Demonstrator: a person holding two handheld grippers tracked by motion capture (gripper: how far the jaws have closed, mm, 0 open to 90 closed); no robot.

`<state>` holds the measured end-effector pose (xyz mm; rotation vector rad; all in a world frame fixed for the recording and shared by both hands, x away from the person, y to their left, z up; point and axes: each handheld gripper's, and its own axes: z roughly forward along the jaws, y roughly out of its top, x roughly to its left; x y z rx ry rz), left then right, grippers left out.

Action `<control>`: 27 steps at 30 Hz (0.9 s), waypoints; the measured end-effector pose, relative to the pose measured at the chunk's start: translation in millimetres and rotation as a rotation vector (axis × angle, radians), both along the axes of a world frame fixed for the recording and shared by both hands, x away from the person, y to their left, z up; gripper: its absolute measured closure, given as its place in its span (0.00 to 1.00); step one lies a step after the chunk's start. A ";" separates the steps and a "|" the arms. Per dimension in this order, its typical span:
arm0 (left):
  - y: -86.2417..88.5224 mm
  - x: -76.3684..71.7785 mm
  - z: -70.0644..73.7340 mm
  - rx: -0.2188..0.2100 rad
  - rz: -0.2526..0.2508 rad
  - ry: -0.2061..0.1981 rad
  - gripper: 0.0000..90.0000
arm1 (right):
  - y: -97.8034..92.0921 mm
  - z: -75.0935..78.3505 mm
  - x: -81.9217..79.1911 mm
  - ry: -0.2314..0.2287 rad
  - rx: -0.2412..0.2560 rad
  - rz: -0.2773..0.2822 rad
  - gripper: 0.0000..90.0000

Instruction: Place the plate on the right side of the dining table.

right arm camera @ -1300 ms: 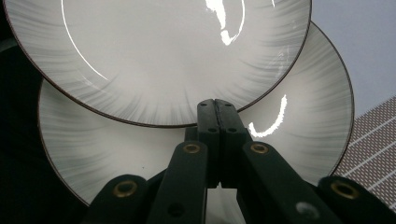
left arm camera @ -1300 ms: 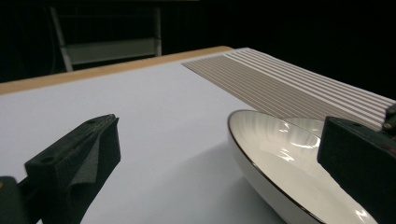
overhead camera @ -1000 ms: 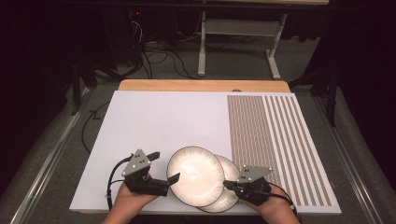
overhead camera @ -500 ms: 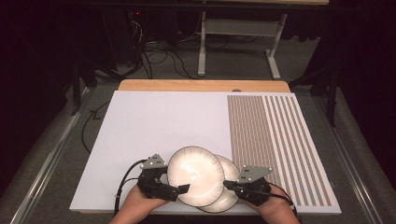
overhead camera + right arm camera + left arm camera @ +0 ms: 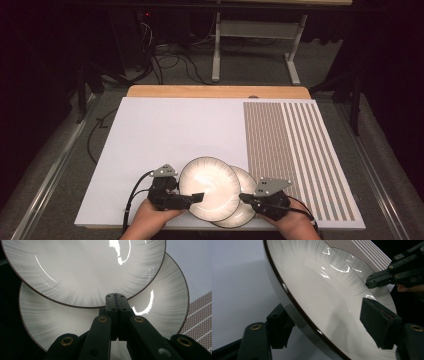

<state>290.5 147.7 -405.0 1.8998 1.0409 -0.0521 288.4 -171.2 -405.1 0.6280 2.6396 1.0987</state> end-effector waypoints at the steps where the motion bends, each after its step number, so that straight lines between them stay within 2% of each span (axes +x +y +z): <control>1: 1.0 0.6 -0.1 -0.006 0.008 0.009 0.36 | 0.0 0.0 0.1 0.000 0.000 0.000 1.00; 4: 2.5 1.7 -0.5 -0.025 0.020 0.033 0.39 | -0.2 0.2 0.1 -0.004 -0.004 0.000 1.00; 11: 6.2 2.5 0.2 -0.018 0.049 0.058 0.55 | 0.2 0.2 -0.1 -0.009 -0.001 0.006 1.00; 17: 6.9 3.7 0.5 -0.007 0.057 0.078 0.60 | -0.3 1.0 -1.0 -0.008 -0.007 0.002 1.00; 21: 7.6 4.3 -0.5 -0.024 0.071 0.092 0.62 | -0.4 1.1 -1.7 -0.015 -0.008 0.004 1.00; 25: 8.1 4.7 -1.2 -0.022 0.082 0.100 0.65 | -1.6 1.4 -1.9 -0.017 0.001 -0.003 1.00; 27: 9.0 5.0 -2.1 -0.037 0.086 0.109 0.66 | -2.9 2.0 -1.8 -0.019 0.003 0.002 1.00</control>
